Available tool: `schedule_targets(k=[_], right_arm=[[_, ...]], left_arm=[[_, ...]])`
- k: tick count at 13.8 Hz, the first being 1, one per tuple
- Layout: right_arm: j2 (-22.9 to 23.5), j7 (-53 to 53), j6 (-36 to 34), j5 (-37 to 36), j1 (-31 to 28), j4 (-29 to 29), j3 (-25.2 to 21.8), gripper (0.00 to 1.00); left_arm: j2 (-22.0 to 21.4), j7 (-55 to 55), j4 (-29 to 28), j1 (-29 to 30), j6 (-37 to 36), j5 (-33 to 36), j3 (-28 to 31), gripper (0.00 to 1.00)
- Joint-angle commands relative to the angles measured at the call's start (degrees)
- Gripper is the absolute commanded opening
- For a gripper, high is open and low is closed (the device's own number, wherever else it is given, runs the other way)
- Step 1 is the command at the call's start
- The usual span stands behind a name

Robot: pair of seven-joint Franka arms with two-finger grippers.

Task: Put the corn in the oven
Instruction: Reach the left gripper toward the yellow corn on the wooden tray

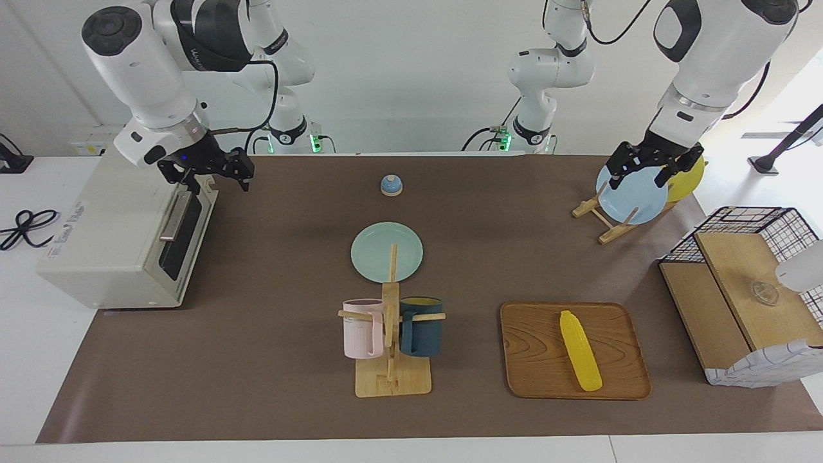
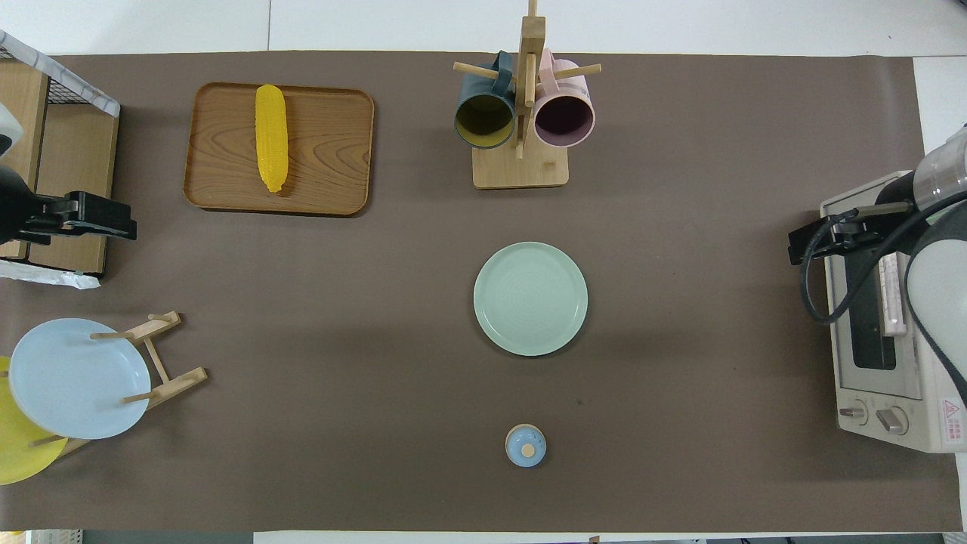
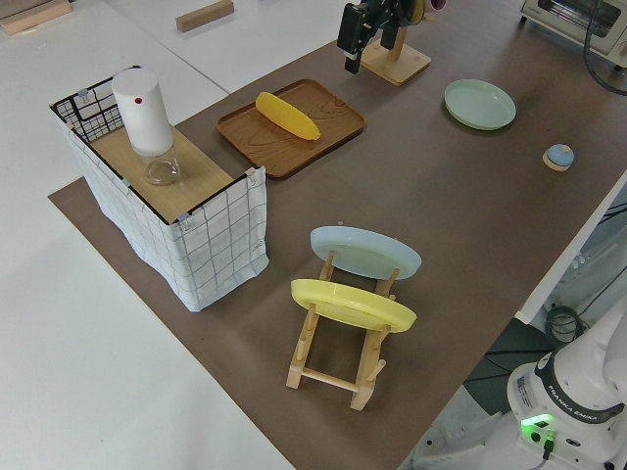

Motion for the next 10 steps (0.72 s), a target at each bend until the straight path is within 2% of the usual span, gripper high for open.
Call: schedule_targets(k=[1,4,7,8,9,10], right_arm=[[-0.44,0.81,-0.42,1.41,-0.32,0.11,0.18,1.00],[-1.14,1.85,-0.16,1.32,-0.84,-1.28,0.09,1.00],[-1.49,-5.49,2.12,1.41,-2.95,-2.35,-0.26,1.00],[-1.49,-7.69,2.91,1.41,-3.30,-2.61,-0.26,0.78],[-1.58,-10.41,4.66,1.23,-3.48,-3.49,-0.43,0.19],[-2.28,-12.44,6.07,0.80,-4.70,-5.76,-0.52,0.00]], left_arm=[[0.15,0.33,0.57,-0.40,0.28,-0.03,0.32,1.00],[0.15,0.33,0.57,-0.31,0.37,-0.03,0.32,1.00],[0.15,0.16,0.57,-0.40,0.81,-0.03,0.32,1.00],[0.15,0.16,0.49,-0.48,1.68,-0.03,0.32,1.00],[0.15,-0.36,0.40,-0.66,2.30,-0.03,0.32,1.00],[0.15,-0.63,0.31,-0.66,2.39,-0.03,0.32,1.00]])
